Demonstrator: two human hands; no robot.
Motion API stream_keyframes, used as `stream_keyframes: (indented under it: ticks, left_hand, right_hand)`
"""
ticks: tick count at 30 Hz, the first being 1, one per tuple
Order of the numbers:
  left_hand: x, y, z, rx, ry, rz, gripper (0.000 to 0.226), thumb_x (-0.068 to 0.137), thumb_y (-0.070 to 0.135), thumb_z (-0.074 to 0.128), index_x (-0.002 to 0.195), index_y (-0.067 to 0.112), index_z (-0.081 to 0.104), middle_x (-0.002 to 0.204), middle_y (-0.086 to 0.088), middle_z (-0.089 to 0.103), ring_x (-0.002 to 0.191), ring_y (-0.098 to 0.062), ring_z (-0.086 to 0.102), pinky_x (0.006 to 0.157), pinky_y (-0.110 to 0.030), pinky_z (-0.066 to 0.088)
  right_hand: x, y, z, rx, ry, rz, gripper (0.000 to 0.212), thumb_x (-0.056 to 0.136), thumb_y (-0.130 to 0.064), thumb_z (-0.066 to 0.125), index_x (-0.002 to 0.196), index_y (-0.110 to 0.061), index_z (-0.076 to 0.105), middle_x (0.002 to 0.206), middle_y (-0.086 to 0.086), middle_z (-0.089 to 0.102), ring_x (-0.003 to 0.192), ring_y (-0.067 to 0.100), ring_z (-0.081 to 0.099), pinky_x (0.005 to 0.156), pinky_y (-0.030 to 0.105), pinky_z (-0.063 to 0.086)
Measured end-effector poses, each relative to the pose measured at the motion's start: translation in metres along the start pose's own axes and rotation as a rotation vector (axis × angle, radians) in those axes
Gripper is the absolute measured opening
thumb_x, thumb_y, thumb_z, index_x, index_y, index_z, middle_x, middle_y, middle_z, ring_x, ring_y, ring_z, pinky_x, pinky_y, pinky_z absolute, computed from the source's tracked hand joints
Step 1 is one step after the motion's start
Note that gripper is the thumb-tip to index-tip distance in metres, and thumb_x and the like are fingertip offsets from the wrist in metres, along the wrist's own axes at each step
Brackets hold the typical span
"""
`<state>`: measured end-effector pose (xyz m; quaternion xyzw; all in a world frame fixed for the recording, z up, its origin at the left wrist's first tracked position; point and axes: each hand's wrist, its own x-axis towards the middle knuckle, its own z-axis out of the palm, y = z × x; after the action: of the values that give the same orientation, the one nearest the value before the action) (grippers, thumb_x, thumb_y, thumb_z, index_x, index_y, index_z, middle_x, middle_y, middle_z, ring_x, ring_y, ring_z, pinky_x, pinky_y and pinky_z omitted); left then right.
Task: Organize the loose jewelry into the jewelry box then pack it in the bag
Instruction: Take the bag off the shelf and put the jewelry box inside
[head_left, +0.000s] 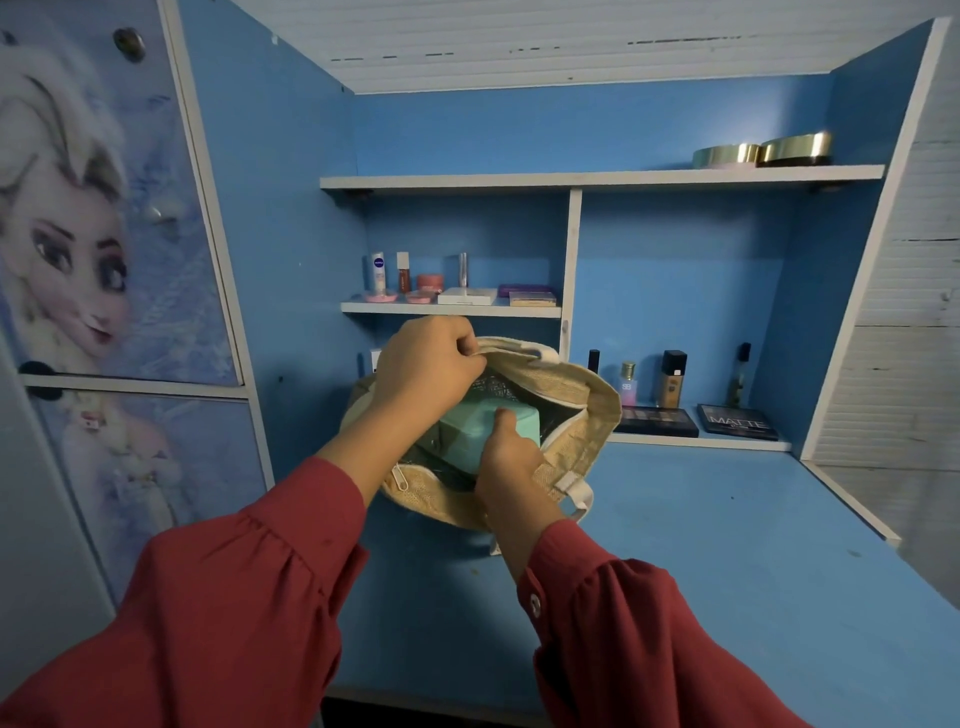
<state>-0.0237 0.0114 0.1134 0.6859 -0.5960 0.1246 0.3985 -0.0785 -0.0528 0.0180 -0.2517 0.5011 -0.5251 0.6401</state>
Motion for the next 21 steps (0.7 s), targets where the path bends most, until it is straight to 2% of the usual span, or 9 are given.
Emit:
stream_keyframes:
  ticks: [7, 14, 18, 21]
  left_hand:
    - [0.007, 0.001, -0.01, -0.085, 0.09, -0.007, 0.012, 0.08, 0.021, 0.07, 0.069, 0.021, 0.067, 0.07, 0.008, 0.065, 0.07, -0.013, 0.06, 0.065, -0.033, 0.053]
    - [0.016, 0.002, -0.028, -0.154, 0.19, -0.008, 0.007, 0.077, 0.014, 0.07, 0.071, 0.012, 0.07, 0.07, 0.004, 0.066, 0.068, -0.015, 0.061, 0.064, -0.034, 0.053]
    - [0.011, 0.002, -0.022, -0.143, 0.138, -0.001, 0.01, 0.078, 0.016, 0.072, 0.07, 0.014, 0.068, 0.066, 0.012, 0.061, 0.07, -0.01, 0.059, 0.066, -0.033, 0.053]
    - [0.006, 0.002, -0.013, -0.133, 0.093, 0.021, 0.011, 0.08, 0.02, 0.072, 0.07, 0.017, 0.068, 0.068, 0.01, 0.063, 0.069, -0.011, 0.059, 0.065, -0.033, 0.052]
  right_hand:
    - [0.002, 0.003, -0.001, 0.015, 0.06, 0.003, 0.072, 0.084, -0.034, 0.067, 0.135, 0.003, 0.031, 0.128, 0.021, 0.051, 0.112, 0.037, 0.054, 0.094, 0.044, 0.047]
    - [0.004, 0.003, -0.006, -0.055, 0.097, 0.0, 0.069, 0.087, -0.033, 0.062, 0.135, 0.005, 0.031, 0.133, 0.022, 0.048, 0.117, 0.038, 0.051, 0.094, 0.04, 0.043]
    - [0.003, 0.003, -0.001, 0.0, 0.095, -0.014, 0.072, 0.088, -0.035, 0.062, 0.137, 0.005, 0.028, 0.133, 0.022, 0.046, 0.118, 0.039, 0.05, 0.095, 0.041, 0.043]
    - [0.001, 0.003, 0.007, 0.032, 0.102, -0.044, 0.078, 0.088, -0.041, 0.062, 0.14, 0.004, 0.025, 0.133, 0.021, 0.046, 0.119, 0.038, 0.049, 0.101, 0.043, 0.04]
